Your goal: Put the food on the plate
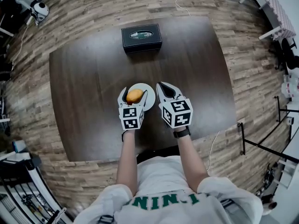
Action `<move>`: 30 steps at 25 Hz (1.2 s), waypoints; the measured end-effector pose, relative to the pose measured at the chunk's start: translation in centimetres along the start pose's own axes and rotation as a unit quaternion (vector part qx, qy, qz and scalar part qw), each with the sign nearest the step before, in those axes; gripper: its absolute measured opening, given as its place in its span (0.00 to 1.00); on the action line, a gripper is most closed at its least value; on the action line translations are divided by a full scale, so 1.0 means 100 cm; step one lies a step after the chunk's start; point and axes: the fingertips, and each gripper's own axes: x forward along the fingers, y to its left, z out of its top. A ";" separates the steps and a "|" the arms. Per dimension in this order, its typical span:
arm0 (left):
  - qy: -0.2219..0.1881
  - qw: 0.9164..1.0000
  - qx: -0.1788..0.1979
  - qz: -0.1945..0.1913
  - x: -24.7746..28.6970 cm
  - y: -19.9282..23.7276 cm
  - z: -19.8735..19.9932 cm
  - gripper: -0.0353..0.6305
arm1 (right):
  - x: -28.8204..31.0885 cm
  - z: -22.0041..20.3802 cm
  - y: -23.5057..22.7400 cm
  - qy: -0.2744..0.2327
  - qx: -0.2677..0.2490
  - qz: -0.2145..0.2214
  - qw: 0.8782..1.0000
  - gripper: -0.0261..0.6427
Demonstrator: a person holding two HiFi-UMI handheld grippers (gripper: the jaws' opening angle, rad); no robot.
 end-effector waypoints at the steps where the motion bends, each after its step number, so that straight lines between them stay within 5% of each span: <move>1: 0.003 1.000 0.005 0.000 0.005 -0.001 -0.005 0.63 | 0.002 -0.004 -0.002 0.003 0.001 0.001 1.000 0.06; 15: 0.045 0.998 0.042 -0.004 0.042 -0.015 -0.056 0.63 | 0.002 -0.018 -0.024 0.001 0.019 -0.005 1.000 0.06; 19: 0.061 0.997 0.038 -0.016 0.041 -0.020 -0.060 0.72 | -0.002 -0.018 -0.024 -0.004 0.022 -0.009 1.000 0.06; 30: 0.024 0.999 0.020 -0.021 0.010 -0.019 -0.042 0.75 | -0.030 -0.007 -0.012 -0.032 0.019 -0.013 0.999 0.06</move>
